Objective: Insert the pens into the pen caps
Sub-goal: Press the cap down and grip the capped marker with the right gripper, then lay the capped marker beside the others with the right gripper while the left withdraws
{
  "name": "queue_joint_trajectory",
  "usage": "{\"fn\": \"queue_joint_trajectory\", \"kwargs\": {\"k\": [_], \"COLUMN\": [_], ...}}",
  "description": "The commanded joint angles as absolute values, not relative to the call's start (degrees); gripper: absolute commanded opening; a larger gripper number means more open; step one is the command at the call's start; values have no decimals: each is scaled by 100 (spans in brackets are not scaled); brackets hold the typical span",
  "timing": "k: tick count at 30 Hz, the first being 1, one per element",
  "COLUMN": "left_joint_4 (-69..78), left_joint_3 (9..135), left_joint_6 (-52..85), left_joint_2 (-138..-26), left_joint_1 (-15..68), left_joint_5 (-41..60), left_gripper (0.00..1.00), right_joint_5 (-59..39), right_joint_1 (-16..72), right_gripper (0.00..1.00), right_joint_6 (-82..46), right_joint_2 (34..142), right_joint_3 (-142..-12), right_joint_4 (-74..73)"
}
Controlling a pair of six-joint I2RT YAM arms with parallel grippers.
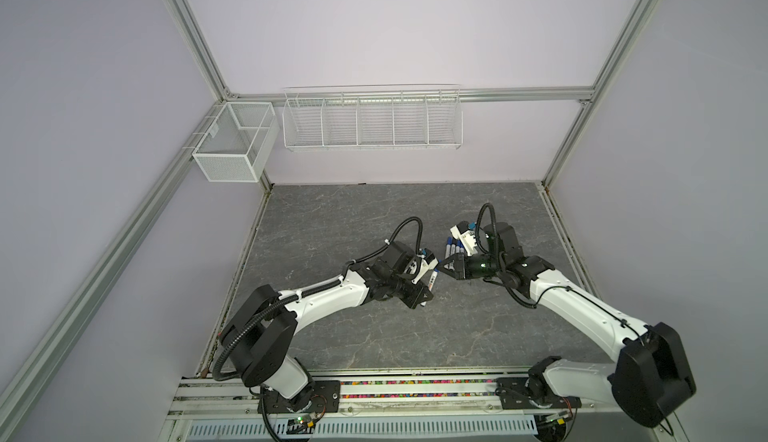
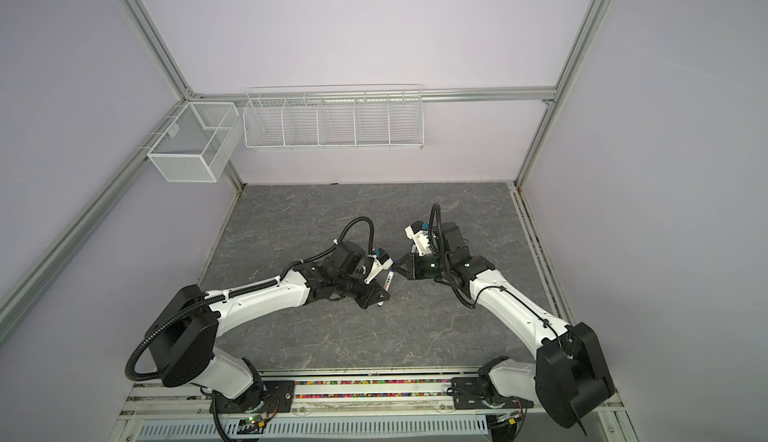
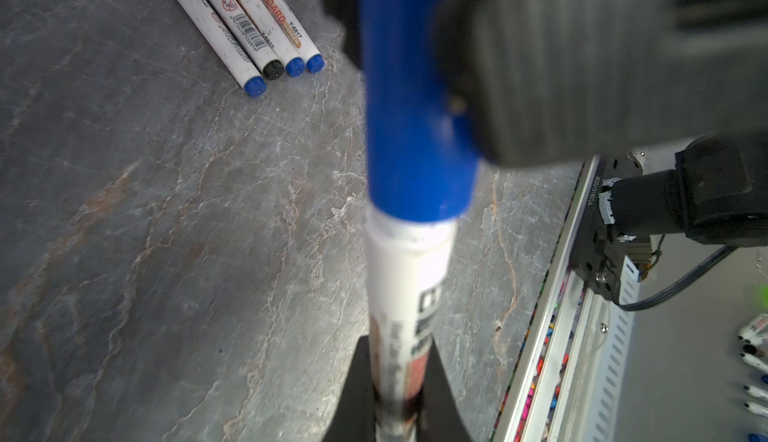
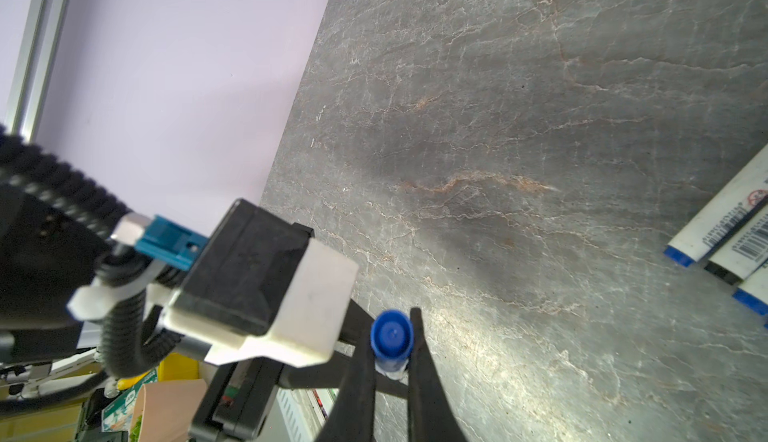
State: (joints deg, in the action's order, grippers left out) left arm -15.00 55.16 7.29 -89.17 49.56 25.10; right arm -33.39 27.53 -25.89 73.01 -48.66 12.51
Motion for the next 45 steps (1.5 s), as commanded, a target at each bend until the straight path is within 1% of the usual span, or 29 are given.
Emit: {"fn": "queue_joint_trajectory", "kwargs": {"k": [1,5,11,15,18,20,27,30,35,38,45], "left_joint_4": [-331,-460,-570,-90,771,1034,911,861,1024,1153,1169], "left_joint_3": [5862,5907,5898,5784,5587,5605,5632,5502,5249,5176,5182], "left_joint_6": [998,831,468,595,1012,1246,1235,1208,1329,1422,1406], "left_joint_2": [-8741,-8705,-8509,-8277,-8208,-8262,-8460,-8549,-8764,-8876,-8987], "left_joint_1": [4650,4649,4719,4705,4649,4585,4570,4595,4619,4631,4636], "left_joint_5": [2308,2228,1970,1993,2171,2327,2562,2669,2853,2894,2925], "left_gripper": [0,0,0,0,0,0,0,0,0,0,0], "right_joint_5": [-4286,-4162,-4296,-4439,-4371,-4364,-4195,-3791,-3039,-2600,-2351], "right_joint_1": [3123,3178,3249,3402,3540,3555,3203,3197,3198,3195,3198], "right_gripper": [9,9,9,8,8,7,7,10,25,31,32], "right_joint_6": [-2141,-2001,-2000,-1977,-1974,-2123,-2564,-2626,-2878,-2874,-3069], "right_joint_2": [7212,7267,7334,7531,7742,7798,7611,7427,7218,7121,7031], "right_joint_3": [-4745,-4685,-4645,-4571,-4463,-4309,-4031,-4200,-4476,-4635,-4693], "right_joint_4": [2559,2681,2598,2598,2597,2358,1679,1598,1347,1371,985]}}
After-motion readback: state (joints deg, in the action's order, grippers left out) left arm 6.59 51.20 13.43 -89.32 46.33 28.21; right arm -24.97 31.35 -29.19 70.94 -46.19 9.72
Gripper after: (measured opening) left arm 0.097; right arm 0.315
